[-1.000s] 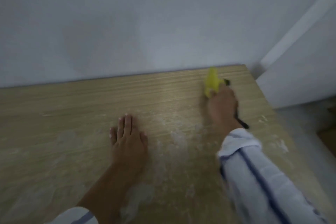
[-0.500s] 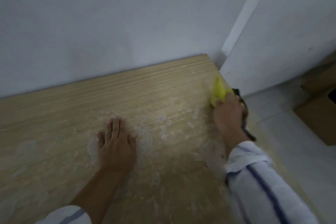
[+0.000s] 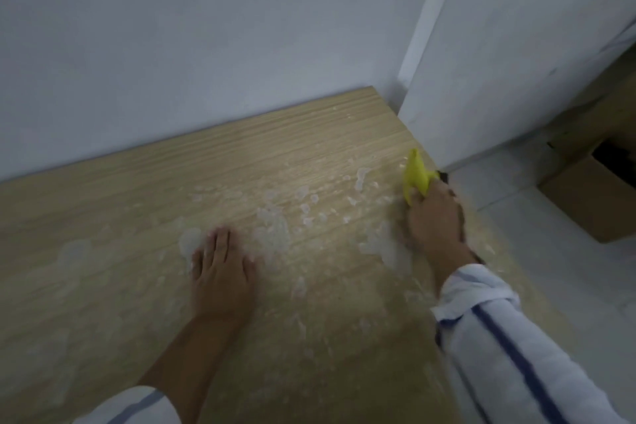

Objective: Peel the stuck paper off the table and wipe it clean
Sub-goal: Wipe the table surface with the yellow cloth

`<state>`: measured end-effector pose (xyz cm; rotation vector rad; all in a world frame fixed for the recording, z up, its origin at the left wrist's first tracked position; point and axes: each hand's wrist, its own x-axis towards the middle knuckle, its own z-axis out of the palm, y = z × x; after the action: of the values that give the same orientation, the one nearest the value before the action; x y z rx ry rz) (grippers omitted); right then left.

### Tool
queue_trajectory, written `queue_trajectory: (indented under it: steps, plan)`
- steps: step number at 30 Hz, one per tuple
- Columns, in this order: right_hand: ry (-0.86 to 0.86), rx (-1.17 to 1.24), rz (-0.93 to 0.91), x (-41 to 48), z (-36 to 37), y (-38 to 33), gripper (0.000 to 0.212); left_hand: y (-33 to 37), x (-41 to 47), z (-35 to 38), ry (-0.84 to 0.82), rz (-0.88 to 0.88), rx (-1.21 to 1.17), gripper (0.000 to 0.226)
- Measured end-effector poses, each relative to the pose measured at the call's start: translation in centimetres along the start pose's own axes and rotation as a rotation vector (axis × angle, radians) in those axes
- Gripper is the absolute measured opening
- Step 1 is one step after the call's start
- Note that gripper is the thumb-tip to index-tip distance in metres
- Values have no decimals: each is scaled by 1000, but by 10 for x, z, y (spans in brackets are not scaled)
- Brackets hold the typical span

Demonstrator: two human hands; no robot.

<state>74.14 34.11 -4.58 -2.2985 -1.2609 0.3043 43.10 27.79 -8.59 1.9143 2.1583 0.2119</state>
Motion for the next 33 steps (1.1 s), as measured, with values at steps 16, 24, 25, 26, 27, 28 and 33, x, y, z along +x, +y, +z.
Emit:
queue_trajectory:
  steps: [16, 24, 25, 26, 27, 28, 33]
  plan:
    - [38, -122, 98, -120, -56, 72, 30, -43, -135, -4, -61, 52, 45, 65]
    - [-494, -6, -638, -277, 27, -8, 57, -41, -148, 6, -81, 61, 31, 68]
    - [-400, 13, -574, -262, 19, 9, 55, -41, -148, 6, -71, 59, 41, 64]
    - [-332, 14, -459, -242, 8, 29, 51, -40, -150, 6, -65, 57, 48, 61]
    - [-267, 4, -349, -217, -7, 51, 49, -38, -151, 6, -63, 57, 47, 61]
    - [-227, -16, -233, -191, -23, 76, 49, -37, -153, 6, -61, 57, 41, 61]
    - [-86, -115, -52, -144, -70, 101, 31, -27, -164, 9, -73, 56, 33, 60]
